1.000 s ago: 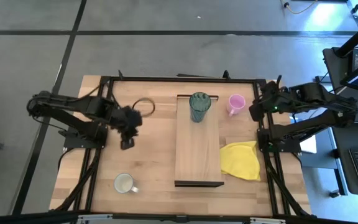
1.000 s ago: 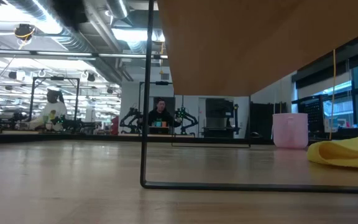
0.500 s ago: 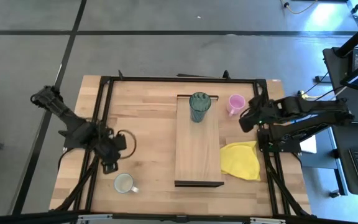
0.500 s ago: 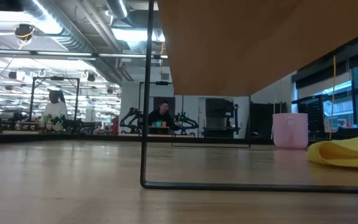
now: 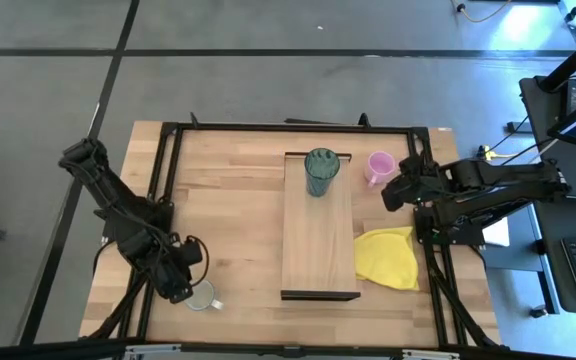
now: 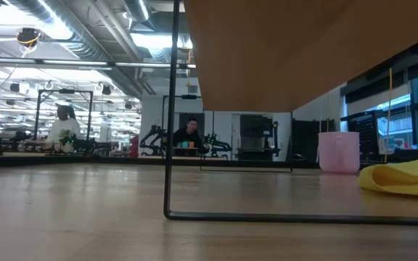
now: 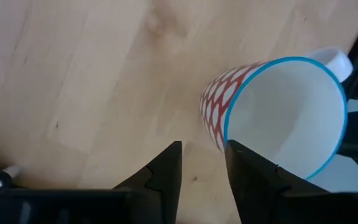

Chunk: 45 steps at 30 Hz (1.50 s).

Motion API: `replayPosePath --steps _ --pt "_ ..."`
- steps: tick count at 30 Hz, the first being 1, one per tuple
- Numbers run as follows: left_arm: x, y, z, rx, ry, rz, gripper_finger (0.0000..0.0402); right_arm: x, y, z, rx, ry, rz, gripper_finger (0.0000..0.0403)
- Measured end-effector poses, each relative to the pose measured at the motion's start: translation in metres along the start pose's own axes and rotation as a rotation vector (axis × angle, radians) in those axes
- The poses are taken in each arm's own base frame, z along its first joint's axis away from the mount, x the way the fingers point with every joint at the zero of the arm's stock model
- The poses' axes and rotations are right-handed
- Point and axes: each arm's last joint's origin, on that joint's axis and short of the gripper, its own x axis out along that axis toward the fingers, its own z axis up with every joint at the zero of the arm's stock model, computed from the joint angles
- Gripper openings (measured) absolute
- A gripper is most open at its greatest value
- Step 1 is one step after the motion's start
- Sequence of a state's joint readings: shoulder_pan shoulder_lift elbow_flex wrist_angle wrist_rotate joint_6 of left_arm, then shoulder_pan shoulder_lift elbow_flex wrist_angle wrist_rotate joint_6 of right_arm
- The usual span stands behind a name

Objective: Stack small to large cups/mugs on shelf
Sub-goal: Put the white patterned mug on the shelf

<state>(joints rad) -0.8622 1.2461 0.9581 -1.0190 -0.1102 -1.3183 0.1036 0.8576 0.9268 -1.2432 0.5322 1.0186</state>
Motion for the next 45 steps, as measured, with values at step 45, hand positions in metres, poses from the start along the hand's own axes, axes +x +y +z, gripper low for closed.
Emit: replayPosePath --steps 45 --pt "-0.01 -0.014 -0.013 0.045 -0.055 -0.174 0.0118 -0.002 -0.005 0.001 0.048 -0.045 -0.029 0.0194"
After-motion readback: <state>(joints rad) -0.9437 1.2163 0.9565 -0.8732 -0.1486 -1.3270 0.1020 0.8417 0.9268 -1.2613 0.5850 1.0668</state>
